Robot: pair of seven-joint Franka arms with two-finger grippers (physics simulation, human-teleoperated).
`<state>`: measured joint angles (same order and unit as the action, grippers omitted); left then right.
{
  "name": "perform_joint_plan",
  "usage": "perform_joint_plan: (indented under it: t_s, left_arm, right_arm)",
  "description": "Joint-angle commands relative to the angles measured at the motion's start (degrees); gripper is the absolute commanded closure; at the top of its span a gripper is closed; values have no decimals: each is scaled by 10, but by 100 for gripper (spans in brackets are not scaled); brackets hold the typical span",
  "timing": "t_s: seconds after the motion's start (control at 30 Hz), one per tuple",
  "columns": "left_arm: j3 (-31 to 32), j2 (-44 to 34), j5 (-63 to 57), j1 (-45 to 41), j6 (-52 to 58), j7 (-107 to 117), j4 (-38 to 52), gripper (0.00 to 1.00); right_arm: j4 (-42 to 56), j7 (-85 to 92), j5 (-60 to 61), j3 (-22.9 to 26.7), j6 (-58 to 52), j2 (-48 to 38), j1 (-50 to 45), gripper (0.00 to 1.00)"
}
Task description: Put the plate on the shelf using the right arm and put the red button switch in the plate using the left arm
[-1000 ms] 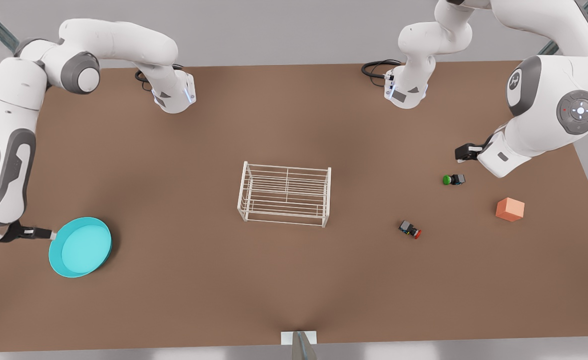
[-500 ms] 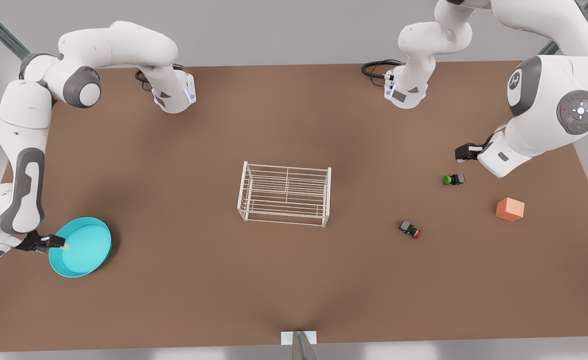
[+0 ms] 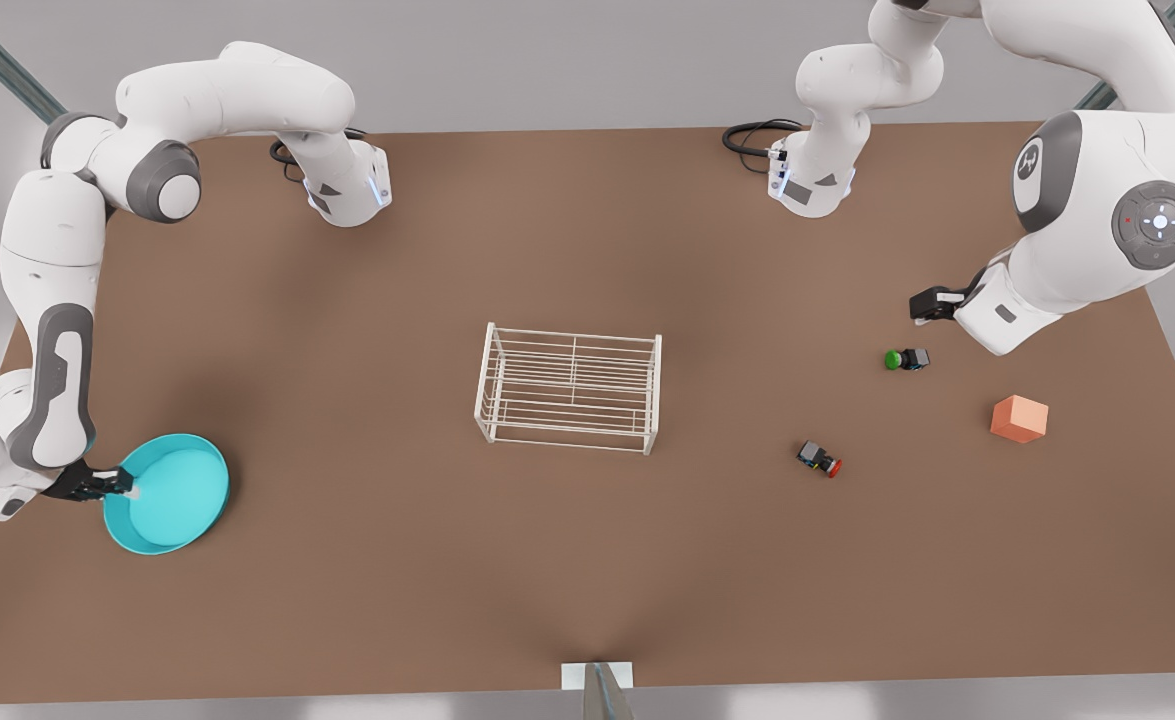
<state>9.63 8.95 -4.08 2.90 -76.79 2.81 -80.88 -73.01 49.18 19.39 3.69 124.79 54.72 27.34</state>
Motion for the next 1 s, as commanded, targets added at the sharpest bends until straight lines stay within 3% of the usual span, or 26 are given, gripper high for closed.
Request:
perform_joint_plan:
  t_s: [0.0,0.1,0.23,0.43,0.57,0.67,0.77,0.87,0.97]
  left_arm:
    - [0,-1,-1,0,1,1,1,0]
    - [0,-1,-1,0,1,1,1,0]
    - [0,0,-1,0,1,1,0,0]
    - [0,0,-2,0,0,1,1,0]
    - [1,-1,-1,0,0,3,1,0]
    - [6,0,-6,-8,1,4,19,0]
    - [5,3,-2,-4,0,5,20,0]
    - [4,4,-1,-1,1,5,20,0]
    - [0,46,-6,3,-21,5,19,0]
  right_arm:
    - [1,53,-5,0,-6,-1,1,57]
    - [6,54,-11,0,-15,-2,1,79]
    - [13,55,-34,-2,-31,-17,-1,79]
    - [13,53,-31,-14,-161,-72,-33,79]
    - [28,42,-26,-79,-283,-117,-54,79]
    - [43,-73,-31,-177,-348,-131,-62,79]
    - [59,-204,-23,-192,-364,-147,-155,79]
    - [78,-351,-23,-255,-359,-146,-192,79]
    - [81,-436,-22,-255,-324,-146,-249,79]
